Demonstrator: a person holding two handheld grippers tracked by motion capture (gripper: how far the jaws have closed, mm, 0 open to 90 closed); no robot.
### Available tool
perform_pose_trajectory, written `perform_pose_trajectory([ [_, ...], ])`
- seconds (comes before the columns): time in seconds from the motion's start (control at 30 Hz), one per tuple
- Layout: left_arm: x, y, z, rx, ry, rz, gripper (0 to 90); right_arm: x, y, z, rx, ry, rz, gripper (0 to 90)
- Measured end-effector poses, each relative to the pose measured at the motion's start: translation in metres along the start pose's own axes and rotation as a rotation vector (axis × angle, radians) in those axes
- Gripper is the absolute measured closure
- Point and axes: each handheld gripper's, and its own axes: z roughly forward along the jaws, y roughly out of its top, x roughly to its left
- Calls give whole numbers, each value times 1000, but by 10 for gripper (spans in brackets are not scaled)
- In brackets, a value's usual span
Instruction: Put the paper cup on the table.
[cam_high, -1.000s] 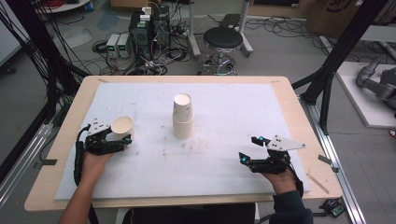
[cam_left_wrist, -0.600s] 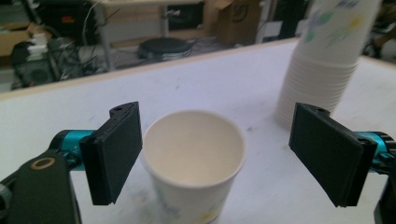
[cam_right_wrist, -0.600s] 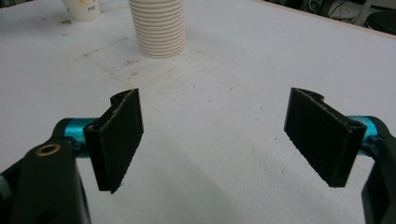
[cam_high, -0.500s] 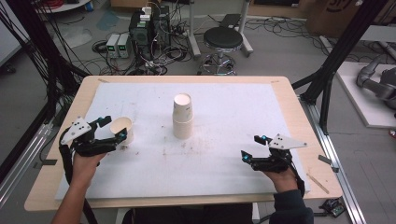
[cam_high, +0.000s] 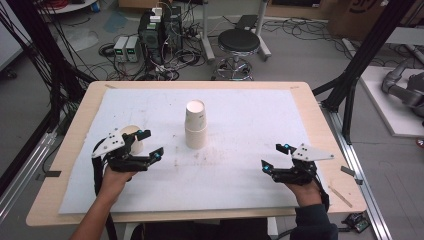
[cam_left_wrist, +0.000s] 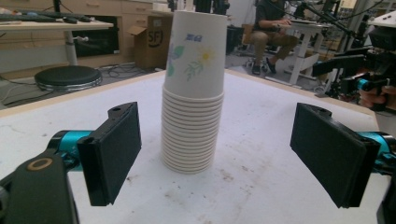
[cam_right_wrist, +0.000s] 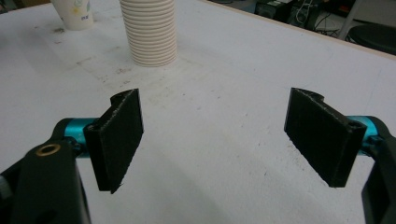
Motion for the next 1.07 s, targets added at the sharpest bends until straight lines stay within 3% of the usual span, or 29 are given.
perform_pose_trajectory([
  [0.57,-3,-3,-4,7,15,17,170,4,3,-2,-1,-21,-9,199],
  [1.07,-2,-5,0,22,16,24,177,-1,-1,-4,-6,-31,0,199],
])
